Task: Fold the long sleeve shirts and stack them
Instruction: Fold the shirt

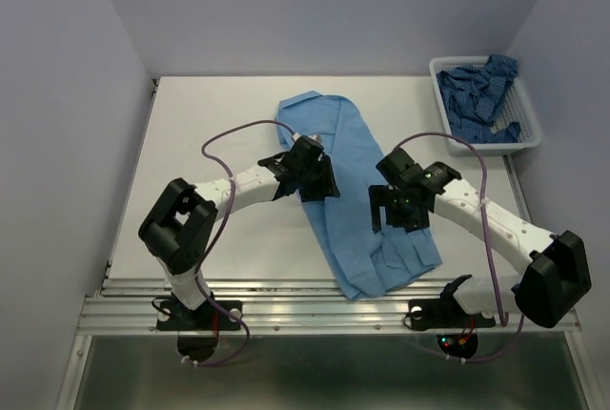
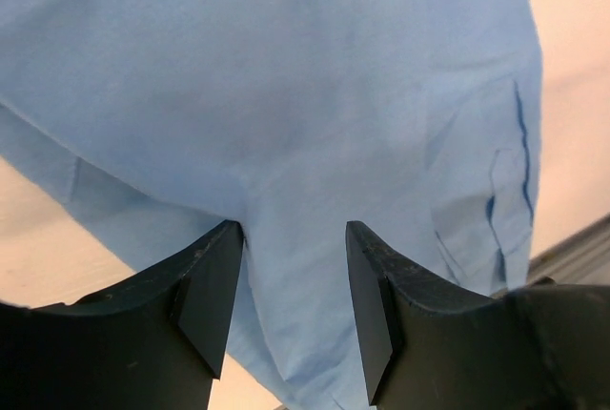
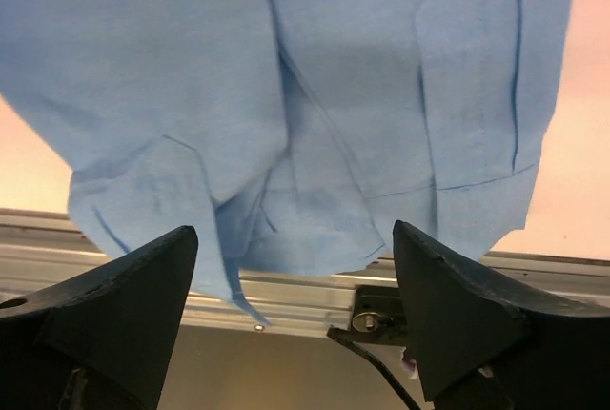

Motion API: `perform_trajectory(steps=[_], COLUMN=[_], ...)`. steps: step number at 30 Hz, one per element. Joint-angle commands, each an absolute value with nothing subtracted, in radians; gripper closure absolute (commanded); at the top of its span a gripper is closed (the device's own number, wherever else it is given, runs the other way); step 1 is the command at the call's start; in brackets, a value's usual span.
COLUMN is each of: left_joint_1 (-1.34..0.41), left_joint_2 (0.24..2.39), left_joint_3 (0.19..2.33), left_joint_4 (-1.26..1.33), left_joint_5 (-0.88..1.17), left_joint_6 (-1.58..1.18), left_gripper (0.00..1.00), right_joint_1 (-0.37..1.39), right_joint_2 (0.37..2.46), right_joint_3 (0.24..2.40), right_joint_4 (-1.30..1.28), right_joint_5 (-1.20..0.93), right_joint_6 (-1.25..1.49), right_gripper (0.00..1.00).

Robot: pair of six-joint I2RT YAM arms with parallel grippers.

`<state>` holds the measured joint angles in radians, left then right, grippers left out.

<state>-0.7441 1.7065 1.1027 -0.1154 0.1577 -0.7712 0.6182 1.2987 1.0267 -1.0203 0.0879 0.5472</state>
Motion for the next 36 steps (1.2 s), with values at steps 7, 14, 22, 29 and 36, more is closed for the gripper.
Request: perform_trajectory(steps=[7,14,22,29,36], left_joint_1=[-0.739,-0.741,-0.764,-0.767,-0.769], left_joint_2=[1.585,1.563,1.572,1.672,1.775], left_joint_3=[1.097,1.005,1.103,1.134,1.147], left_joint_4=[-0.294,-0.262,-0.218,-0.173,-0.115], left_joint_5=[0.041,0.090,0.103,0.140,0.186], left_joint_6=[-0.710,-0.739,-0.726,-0.710,-0.699], left_gripper=[0.35,0.33,0.33,0.33,0.33], right_joint_1=[0.591,0.581,0.572,0.572,0.572], right_joint_2=[1.269,1.361,1.407,1.290,1.215], right_joint_3=[0.827,0.778,0.765,0.943,1.008], right_joint_4=[-1.000,-0.933,-0.905,-1.074,-1.097], right_joint_5=[0.156,0.207,0.184,0.158,0.028], right_joint_6=[0.617,0.615,0.601,0.591,0.572], right_gripper=[0.12,0.23,0.80,0.98,0.99])
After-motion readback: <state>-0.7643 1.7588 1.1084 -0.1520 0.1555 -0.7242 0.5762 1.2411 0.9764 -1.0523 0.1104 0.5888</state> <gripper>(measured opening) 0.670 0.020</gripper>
